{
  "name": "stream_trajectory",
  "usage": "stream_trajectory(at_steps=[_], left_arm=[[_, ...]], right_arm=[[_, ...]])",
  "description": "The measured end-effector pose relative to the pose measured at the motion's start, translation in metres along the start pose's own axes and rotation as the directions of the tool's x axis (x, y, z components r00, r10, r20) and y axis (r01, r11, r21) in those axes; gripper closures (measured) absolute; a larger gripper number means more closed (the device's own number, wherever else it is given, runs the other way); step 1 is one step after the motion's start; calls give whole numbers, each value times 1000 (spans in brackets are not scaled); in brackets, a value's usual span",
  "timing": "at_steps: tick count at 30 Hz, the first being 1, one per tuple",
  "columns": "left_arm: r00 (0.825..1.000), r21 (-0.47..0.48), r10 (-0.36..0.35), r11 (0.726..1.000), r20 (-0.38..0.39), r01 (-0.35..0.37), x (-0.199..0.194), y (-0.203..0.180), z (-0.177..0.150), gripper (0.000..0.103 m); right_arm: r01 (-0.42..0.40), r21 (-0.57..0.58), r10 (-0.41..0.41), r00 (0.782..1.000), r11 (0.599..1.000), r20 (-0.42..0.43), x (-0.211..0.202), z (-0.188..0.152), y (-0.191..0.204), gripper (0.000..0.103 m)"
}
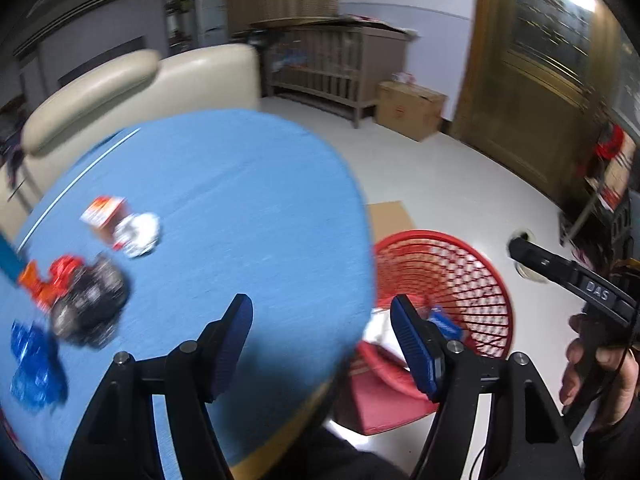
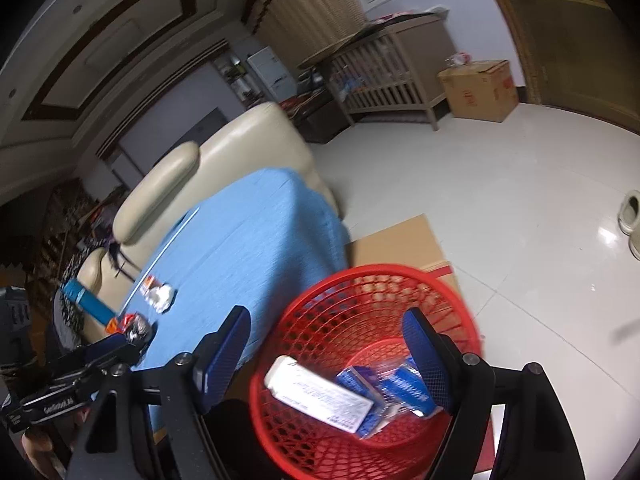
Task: Collect trash
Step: 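Lower the white medicine box into the wastebasket and open the left tool, then move both tools back over the bags on the table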
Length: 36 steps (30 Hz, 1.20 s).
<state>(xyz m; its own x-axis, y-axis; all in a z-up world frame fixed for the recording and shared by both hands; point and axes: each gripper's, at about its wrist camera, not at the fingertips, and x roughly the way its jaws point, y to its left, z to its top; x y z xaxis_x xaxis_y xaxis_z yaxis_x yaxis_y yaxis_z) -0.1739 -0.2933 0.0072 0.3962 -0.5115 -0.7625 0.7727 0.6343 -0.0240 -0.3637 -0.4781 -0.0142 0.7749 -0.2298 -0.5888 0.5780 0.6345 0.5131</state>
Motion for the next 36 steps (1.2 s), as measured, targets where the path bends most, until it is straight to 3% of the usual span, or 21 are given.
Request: stream_trajectory(at_steps=[6,11,16,20,23,27,29,36], left_arm=[[999,-133,51,990,-6,-51,-5,44,-17,30],[996,-188,86,979,21,-80,-21,69,-21,30],[976,-252,200,952,89,-172,-54,107,-25,30],[933,-369,336,890,130,-269,-81,153,-31,23],[908,-455,403,833,112,-313,-88,192,-41,23],[896,-529,442,771,42,-355,-81,236,-55,23],[899,-564,438,744,8,-358,-73,257,-63,23],[924,-637,377,697,-66,-330,-50,296,-72,23]], right_arm=[[-21,-66,17,998,998,-58,18,-9,36,22],[-38,-128,26,996,991,-91,26,-13,64,22],[-51,-162,32,992,986,-120,33,-19,81,22],[-63,-186,36,989,981,-146,42,-25,95,22],[-76,-207,42,986,975,-162,47,-27,106,22],[-92,-237,49,982,967,-180,55,-31,122,22],[-97,-250,49,980,963,-191,59,-34,129,22],[-113,-291,45,972,950,-232,77,-41,155,22]])
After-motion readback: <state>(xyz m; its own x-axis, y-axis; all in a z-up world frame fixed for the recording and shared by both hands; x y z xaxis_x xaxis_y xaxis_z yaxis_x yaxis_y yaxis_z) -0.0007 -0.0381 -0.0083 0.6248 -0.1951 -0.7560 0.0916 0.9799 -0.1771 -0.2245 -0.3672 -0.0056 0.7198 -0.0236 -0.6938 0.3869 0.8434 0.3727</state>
